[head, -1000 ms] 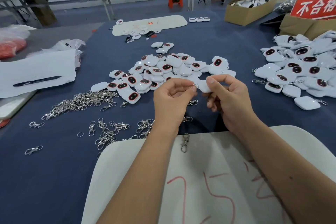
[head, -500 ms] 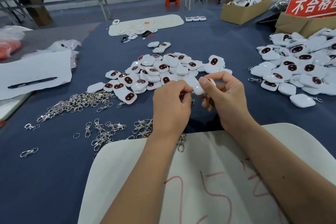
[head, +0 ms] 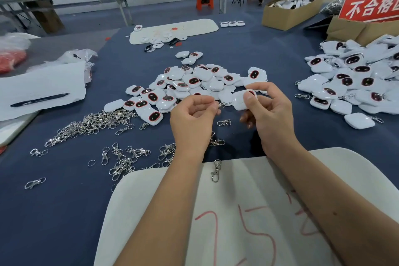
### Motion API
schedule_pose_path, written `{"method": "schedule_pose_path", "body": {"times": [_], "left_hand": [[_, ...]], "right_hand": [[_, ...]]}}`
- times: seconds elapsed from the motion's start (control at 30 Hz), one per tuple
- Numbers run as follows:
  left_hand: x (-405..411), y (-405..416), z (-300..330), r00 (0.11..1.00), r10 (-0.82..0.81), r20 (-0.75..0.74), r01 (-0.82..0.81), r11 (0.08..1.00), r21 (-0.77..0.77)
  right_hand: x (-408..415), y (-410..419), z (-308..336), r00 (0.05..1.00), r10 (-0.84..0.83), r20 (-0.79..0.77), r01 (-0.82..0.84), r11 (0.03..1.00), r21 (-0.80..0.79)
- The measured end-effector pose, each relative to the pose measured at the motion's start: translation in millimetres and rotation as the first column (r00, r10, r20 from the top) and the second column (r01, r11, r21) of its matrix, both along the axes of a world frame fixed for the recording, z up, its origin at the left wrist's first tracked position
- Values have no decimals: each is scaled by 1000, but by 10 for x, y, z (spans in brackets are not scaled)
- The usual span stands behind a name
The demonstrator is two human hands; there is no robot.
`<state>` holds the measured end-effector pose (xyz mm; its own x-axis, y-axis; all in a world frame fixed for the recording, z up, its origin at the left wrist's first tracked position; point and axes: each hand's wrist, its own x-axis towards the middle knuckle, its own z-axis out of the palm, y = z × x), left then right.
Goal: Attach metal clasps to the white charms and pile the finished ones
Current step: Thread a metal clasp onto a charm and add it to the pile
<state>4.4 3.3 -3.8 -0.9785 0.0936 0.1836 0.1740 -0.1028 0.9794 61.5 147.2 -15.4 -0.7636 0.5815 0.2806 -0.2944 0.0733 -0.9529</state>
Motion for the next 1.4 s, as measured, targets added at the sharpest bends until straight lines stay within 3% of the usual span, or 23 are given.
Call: {"method": "schedule_pose_path", "body": {"times": [0.13,0.27,0.4,0.57,0.67,0.8,0.87,0.93,1.0,1.07,1.2,1.27,1.4], "left_hand": [[24,18,0,999,-28,-21,26,998,-56],[119,89,6,987,-159,-20,156,981,-115],[212,316,49,962,-273,5,272,959,-83],[245,828,169,916,-398,48,401,915,-51],[255,1046,188,898,-439,24,440,893,-94],[215,1065,145,952,-259,-165,202,932,-300],[177,952,114,939,-177,-295,39,906,-421],[101,805,87,905,-148,-399,-116,817,-565],[15,672,54,876,-192,-442,-224,650,-726],[-38,566,29,886,-236,-399,-231,521,-822],[-71,406,-14,917,-241,-318,-132,570,-811],[-101,301,-12,931,-208,-301,-118,610,-784],[-142,84,4,937,-236,-258,-57,625,-778]], "right_hand": [[-3,-7,16,1000,-3,5,3,1000,-1],[-7,-13,21,999,-35,41,37,999,-35],[-6,44,11,974,-223,41,227,963,-147],[21,199,27,866,-498,39,487,823,-293],[54,303,72,825,-565,-10,530,779,-337],[62,337,99,866,-498,42,497,850,-177],[37,291,84,900,-431,68,434,899,-60],[34,224,73,909,-398,121,380,913,146],[41,177,73,914,-384,130,304,862,405],[27,123,83,954,-273,127,155,807,570],[-69,37,43,938,-126,324,-223,496,839],[-83,7,18,913,-134,386,-288,459,841],[-77,25,-32,941,-113,319,-235,459,857]]}}
